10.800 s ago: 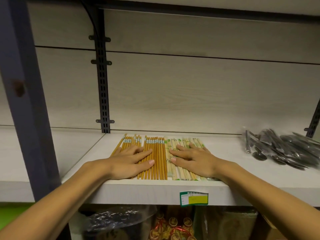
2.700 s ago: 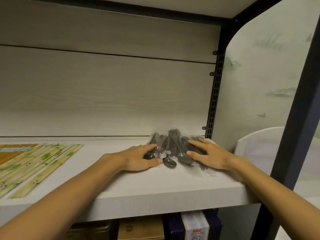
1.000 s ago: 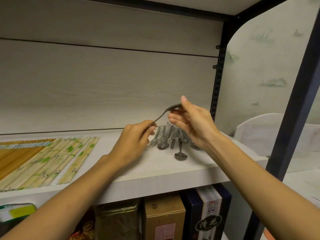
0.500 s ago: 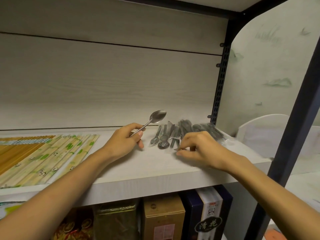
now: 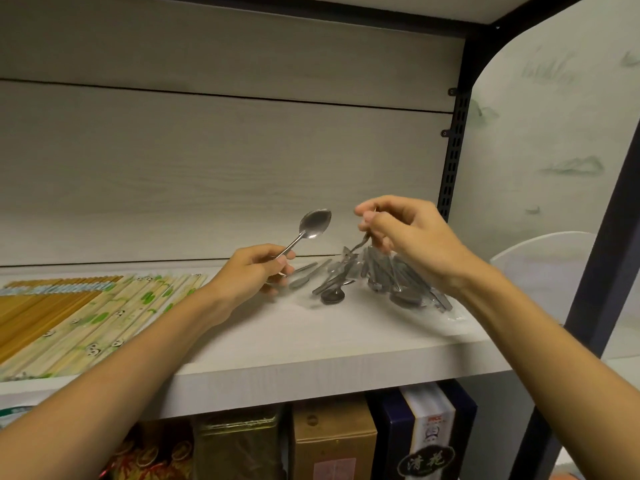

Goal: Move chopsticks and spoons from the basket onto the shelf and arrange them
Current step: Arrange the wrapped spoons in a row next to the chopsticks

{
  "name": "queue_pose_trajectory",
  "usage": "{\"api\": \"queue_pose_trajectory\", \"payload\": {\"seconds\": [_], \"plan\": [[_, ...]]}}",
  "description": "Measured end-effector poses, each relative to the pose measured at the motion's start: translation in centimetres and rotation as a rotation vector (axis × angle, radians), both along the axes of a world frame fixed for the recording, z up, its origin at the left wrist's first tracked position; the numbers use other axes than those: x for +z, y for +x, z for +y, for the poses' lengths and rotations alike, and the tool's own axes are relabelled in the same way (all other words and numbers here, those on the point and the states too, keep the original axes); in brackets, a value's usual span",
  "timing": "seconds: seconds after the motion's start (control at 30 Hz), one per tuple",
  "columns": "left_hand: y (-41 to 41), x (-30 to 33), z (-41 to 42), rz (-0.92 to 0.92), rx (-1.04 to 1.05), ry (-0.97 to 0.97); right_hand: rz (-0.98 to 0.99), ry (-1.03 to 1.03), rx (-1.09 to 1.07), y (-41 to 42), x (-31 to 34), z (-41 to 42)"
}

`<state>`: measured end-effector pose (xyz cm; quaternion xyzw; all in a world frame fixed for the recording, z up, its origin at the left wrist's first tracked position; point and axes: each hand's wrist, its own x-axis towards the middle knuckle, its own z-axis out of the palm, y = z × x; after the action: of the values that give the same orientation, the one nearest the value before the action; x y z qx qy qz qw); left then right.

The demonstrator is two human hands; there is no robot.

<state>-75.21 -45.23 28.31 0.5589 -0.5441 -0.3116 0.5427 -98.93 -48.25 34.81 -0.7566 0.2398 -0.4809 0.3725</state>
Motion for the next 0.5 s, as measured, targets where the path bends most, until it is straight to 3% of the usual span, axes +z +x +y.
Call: {"api": "queue_pose_trajectory", "payload": {"seconds": [0.23,0.37,0.5], "plan": [[0.6,1.2,-0.7,0.192,-0.201,0.213,-0.023,0.071,-0.030,4.1,-2.1,-4.2],[1.5,1.7,-1.2,0.073,-0.167,0.227,0.054,0.033,-0.101,5.7,-3.1,-6.8],[1.8,0.9,-1.7,0.076,-0.175,0.217,0.063,-0.048,-0.206,6.8,-4.9,-8.1]]}}
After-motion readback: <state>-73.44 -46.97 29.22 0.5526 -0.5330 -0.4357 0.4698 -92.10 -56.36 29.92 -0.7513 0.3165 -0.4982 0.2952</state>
